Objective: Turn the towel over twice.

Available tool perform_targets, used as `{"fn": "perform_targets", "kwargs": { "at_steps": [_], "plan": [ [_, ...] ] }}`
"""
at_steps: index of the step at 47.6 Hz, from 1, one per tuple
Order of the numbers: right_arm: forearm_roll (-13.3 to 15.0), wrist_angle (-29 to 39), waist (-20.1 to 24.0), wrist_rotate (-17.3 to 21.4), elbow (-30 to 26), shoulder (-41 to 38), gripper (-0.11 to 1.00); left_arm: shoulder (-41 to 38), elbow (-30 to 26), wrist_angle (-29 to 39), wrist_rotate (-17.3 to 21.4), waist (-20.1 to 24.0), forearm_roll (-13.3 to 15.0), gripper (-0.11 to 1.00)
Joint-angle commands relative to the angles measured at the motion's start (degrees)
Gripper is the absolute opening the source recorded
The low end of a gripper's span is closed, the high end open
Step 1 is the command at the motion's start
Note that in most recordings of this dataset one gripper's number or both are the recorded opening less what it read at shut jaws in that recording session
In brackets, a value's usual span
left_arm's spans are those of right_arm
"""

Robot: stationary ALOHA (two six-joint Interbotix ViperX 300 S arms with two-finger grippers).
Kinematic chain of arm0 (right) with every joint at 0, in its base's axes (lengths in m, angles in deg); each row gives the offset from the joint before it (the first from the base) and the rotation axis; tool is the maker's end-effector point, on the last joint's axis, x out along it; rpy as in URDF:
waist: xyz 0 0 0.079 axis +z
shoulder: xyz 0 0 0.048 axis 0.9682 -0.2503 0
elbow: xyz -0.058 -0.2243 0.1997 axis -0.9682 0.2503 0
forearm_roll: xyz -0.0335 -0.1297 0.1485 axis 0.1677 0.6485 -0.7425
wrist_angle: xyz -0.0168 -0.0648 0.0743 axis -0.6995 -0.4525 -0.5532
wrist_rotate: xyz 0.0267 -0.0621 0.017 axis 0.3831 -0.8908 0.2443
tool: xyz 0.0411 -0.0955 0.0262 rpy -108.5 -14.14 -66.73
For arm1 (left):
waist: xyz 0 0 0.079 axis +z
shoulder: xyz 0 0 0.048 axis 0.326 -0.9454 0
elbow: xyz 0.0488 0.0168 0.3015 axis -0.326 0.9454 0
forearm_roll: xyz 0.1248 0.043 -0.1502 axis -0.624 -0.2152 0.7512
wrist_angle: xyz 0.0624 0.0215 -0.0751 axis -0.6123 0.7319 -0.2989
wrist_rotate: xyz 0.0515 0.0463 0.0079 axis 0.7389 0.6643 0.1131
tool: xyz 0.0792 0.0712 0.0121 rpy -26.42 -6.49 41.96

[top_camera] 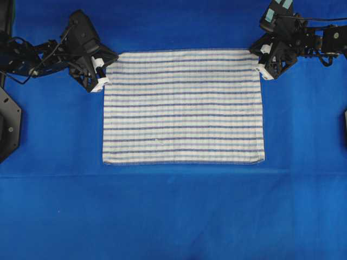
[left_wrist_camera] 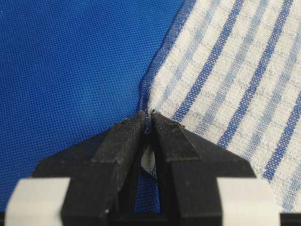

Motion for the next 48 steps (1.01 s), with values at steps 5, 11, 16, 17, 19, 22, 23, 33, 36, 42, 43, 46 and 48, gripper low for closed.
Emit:
{"fn": "perform_targets", "kwargs": {
  "at_steps": [5,11,16,17,19,22,23,33,36,42,43,46,48],
  "plan": [
    [-0.26,0.18,-0.26,0.26,-0.09,0.7,0.03,0.62,-0.44,0.35,0.09,0.35,0.18,0.05],
    [-0.26,0.26,-0.26,0.26,-0.35,2.46,0.03,2.72,-0.53,0.44,0.35,0.35,0.18,0.05],
    [-0.26,0.44,-0.97,0.35,-0.53,5.54,0.03,5.27,-0.97,1.41,0.53,0.62,0.18,0.05],
    [-0.26,0.53,-1.14,0.26,-0.53,6.15,0.03,5.89,-1.14,1.76,0.62,0.7,0.18,0.05],
    [-0.26,0.62,-1.67,0.26,-0.53,7.47,0.03,7.12,-1.49,2.46,0.7,0.97,0.18,0.05],
    [-0.26,0.97,-2.55,0.26,-0.62,9.58,0.03,9.05,-2.2,3.6,0.97,1.49,0.18,0.05],
    [-0.18,1.05,-2.81,0.18,-0.7,10.37,0.03,9.67,-2.46,4.04,0.97,1.67,0.18,0.05],
    [0.09,4.31,-5.19,0.0,-2.55,18.19,0.03,16.44,-6.15,7.65,5.89,3.69,0.18,0.05],
    [0.26,6.06,-5.36,-0.18,-3.6,20.65,0.03,18.63,-7.65,8.61,7.12,4.13,0.18,0.05],
    [0.62,9.58,-5.36,-0.18,-5.89,24.43,0.03,21.8,-9.76,9.67,7.29,5.63,0.18,0.05],
    [0.62,10.11,-5.36,-0.18,-6.15,25.05,0.03,22.24,-9.93,9.76,7.21,5.8,0.18,0.05],
    [0.7,11.78,-5.36,-0.18,-7.12,26.81,0.03,23.55,-10.55,9.84,7.29,6.24,0.18,0.05],
    [0.7,12.74,-5.36,-0.35,-7.82,28.21,0.03,24.26,-10.72,9.93,7.29,6.42,0.09,0.05]
  ]
}}
